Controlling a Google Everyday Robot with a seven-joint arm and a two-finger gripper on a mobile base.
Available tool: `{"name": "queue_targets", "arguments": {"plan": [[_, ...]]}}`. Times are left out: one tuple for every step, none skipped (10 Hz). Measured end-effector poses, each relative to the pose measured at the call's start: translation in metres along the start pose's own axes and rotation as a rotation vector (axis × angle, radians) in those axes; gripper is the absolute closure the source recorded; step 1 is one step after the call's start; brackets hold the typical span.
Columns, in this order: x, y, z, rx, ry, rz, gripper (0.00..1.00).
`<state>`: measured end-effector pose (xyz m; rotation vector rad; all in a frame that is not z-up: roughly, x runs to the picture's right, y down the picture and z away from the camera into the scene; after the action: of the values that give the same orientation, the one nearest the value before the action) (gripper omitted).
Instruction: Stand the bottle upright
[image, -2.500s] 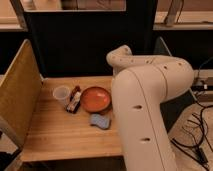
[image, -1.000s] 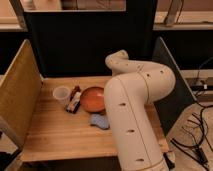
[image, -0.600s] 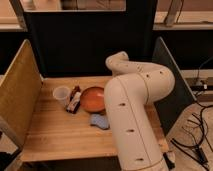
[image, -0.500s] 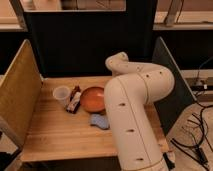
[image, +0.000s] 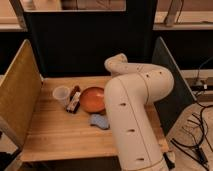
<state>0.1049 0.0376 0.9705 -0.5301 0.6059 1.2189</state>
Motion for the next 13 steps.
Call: {"name": "queue_targets", "arguments": {"plan": [[0.001, 0.002, 0.000, -0.005, 0.002, -0.004, 0.20], [0.001, 0.003, 0.000, -0.009, 0.003, -0.010, 0.20], [0.000, 0.008, 0.000, -0.017, 0.004, -0.019, 0.20], [-0.001, 0.012, 0.001, -0.022, 0.005, -0.029, 0.20], [-0.002, 0.014, 0.001, -0.024, 0.006, -0.035, 0.20], [-0.004, 0.017, 0.001, -0.027, 0.006, -0.043, 0.20], [-0.006, 0.020, 0.001, -0.029, 0.006, -0.051, 0.21], [-0.007, 0.021, 0.002, -0.030, 0.007, -0.055, 0.25], [-0.008, 0.022, 0.002, -0.029, 0.009, -0.057, 0.33], [-0.008, 0.023, 0.001, -0.026, 0.010, -0.060, 0.46], [-0.008, 0.021, 0.001, -0.021, 0.011, -0.060, 0.54], [-0.007, 0.019, 0.002, -0.017, 0.013, -0.059, 0.62], [-0.005, 0.017, 0.003, -0.012, 0.018, -0.058, 0.74]]}}
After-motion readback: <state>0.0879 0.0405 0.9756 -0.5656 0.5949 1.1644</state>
